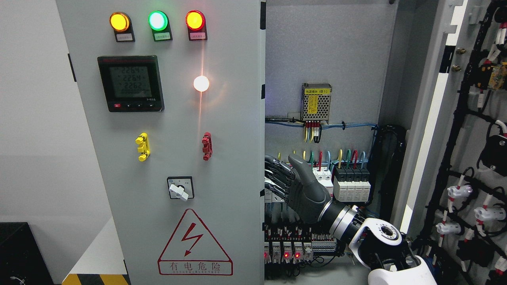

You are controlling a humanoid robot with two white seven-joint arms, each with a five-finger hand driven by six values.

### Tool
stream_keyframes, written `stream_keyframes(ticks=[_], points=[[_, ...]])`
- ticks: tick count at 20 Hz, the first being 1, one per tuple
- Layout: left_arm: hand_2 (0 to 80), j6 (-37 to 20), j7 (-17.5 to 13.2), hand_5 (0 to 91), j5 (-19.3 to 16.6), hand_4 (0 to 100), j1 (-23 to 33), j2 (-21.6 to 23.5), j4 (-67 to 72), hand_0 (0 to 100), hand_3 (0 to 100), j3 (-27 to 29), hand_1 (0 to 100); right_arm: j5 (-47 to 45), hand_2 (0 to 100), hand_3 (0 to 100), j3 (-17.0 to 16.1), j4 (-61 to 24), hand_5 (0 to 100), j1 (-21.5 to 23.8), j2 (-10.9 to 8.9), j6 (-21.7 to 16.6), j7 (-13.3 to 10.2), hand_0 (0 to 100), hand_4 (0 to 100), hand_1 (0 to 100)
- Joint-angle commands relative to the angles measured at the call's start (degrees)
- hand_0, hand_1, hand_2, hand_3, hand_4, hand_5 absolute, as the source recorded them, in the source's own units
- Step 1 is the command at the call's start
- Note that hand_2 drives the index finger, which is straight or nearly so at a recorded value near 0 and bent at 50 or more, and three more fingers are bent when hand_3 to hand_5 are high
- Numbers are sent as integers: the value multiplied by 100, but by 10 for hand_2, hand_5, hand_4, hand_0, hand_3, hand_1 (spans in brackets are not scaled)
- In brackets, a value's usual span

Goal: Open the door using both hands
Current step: 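Hold the right hand beside the white breakers inside the cabinet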

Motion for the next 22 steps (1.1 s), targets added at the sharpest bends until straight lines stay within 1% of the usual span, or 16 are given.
stream_keyframes(ticks=[1, 10, 13, 20, 21, 22], points=[[0, 1, 0, 0, -141, 0, 167, 0, 1, 0, 0, -8, 0, -8, 0, 0, -13, 152, 0, -52, -8, 49, 2, 191, 0, 0], [0, -8, 0, 0, -141, 0, 158, 0, 1, 0, 0, 1, 0, -8, 0, 0, -4, 267, 0, -157, -8, 94, 19, 191, 0, 0], [0, 1, 0, 0, -141, 0, 167, 0, 1, 0, 0, -8, 0, -8, 0, 0, -4, 293, 0, -166, -8, 94, 300, 191, 0, 0], [0, 1, 0, 0, -141, 0, 167, 0, 1, 0, 0, 1, 0, -8, 0, 0, -4, 398, 0, -236, -8, 94, 344, 191, 0, 0], [0, 1, 0, 0, -141, 0, 158, 0, -8, 0, 0, 1, 0, -8, 0, 0, -4, 407, 0, -245, -8, 94, 379, 191, 0, 0], [0, 1, 0, 0, -141, 0, 167, 0, 0, 0, 0, 1, 0, -8, 0, 0, -4, 416, 0, -245, -8, 94, 484, 191, 0, 0]])
